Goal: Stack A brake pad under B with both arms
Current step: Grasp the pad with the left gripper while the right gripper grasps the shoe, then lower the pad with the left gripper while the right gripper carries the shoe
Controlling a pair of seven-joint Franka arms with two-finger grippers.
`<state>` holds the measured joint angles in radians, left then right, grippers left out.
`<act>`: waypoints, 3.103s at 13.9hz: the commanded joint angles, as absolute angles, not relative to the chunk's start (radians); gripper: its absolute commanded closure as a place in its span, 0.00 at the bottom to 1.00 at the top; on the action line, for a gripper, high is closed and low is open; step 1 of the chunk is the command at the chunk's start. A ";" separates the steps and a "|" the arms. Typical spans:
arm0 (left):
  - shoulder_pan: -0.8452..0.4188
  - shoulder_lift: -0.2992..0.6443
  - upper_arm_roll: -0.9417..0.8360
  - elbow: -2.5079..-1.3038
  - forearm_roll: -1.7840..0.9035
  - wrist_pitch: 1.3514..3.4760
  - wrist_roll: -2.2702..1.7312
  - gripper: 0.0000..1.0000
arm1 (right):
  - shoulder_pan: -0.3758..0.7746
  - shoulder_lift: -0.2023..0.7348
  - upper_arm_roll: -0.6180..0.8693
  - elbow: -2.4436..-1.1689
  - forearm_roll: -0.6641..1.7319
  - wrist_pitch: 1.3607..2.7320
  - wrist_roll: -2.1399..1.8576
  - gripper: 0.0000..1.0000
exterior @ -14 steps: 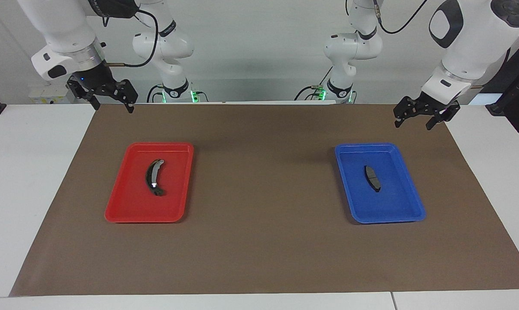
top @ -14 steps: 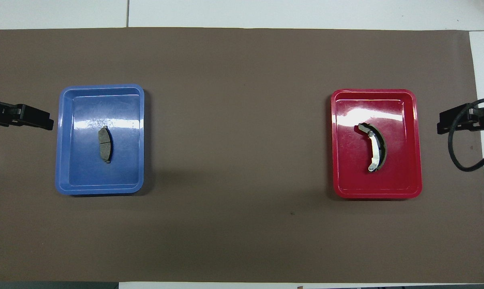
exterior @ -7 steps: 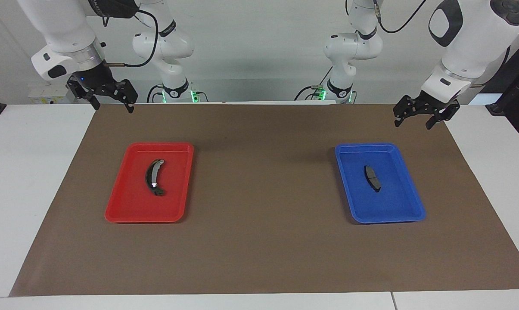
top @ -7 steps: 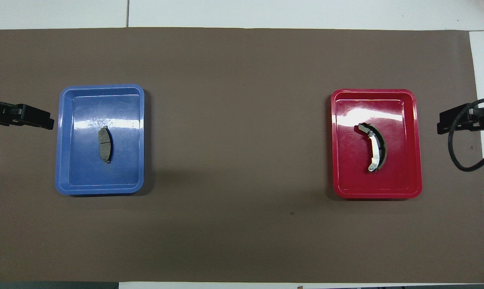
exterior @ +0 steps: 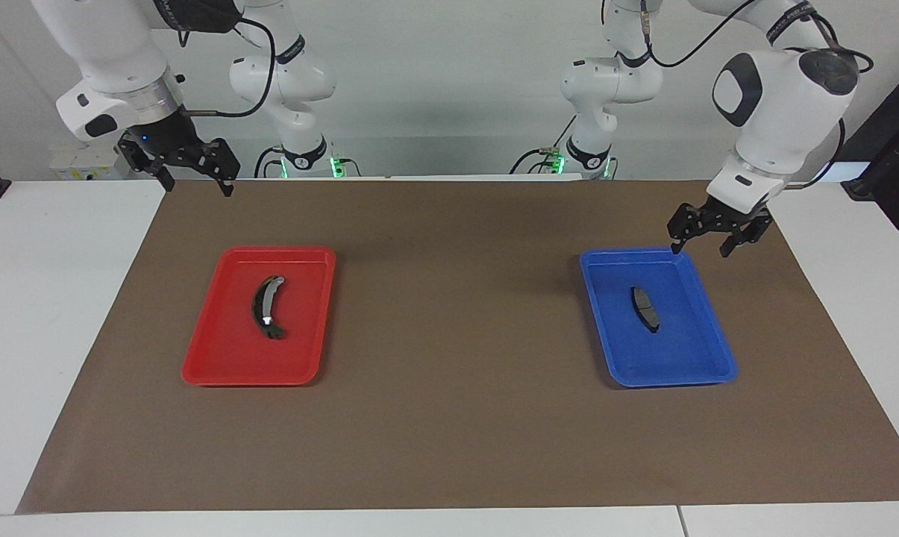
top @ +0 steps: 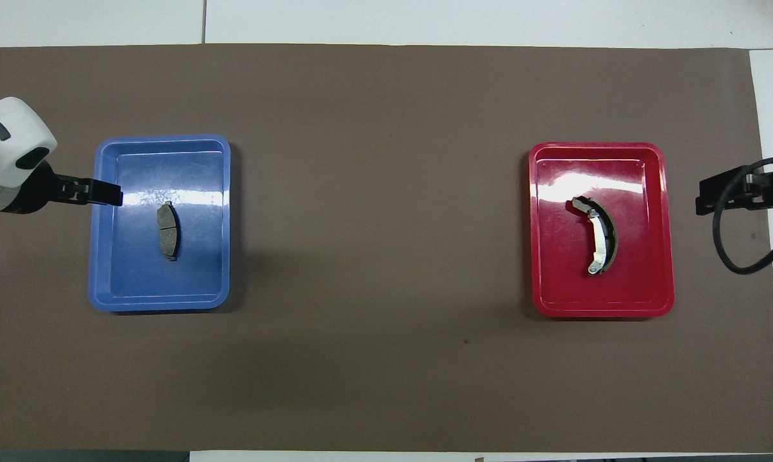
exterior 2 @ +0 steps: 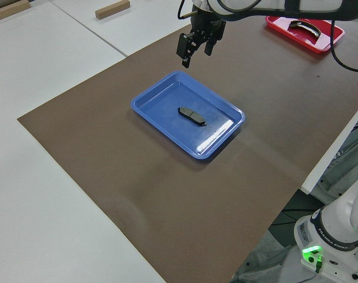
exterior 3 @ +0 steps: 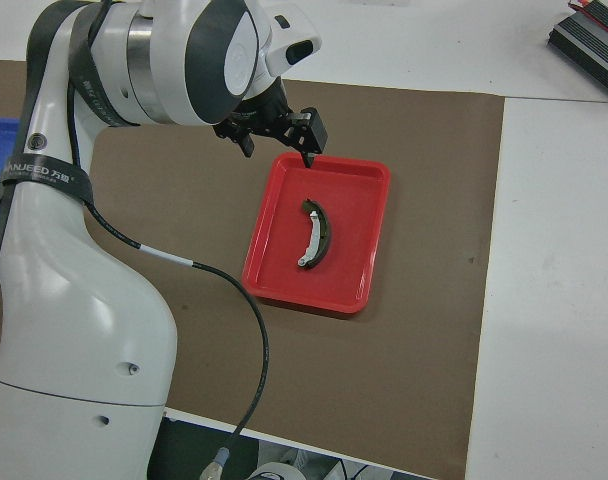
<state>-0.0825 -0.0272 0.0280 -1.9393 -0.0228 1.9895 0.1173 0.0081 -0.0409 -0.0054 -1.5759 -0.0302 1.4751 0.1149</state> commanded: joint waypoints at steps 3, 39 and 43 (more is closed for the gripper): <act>-0.078 0.119 0.021 -2.016 -0.009 2.236 0.112 0.07 | 0.002 -0.127 -0.003 -1.835 0.003 1.728 0.046 0.00; -0.561 0.383 0.020 -1.781 -0.021 2.284 -0.704 0.99 | -0.023 0.156 -0.003 -2.246 0.028 2.367 -0.224 0.63; -0.623 0.445 0.020 -1.721 -0.058 2.290 -0.718 0.99 | -0.021 0.155 -0.003 -2.211 0.029 2.332 -0.209 1.00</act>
<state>-0.5864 0.4058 0.0032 -1.7741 -0.0331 2.2899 -0.7031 -0.0173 0.1654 -0.0074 -2.2382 0.0130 2.3753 -0.1966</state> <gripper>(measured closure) 0.621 0.568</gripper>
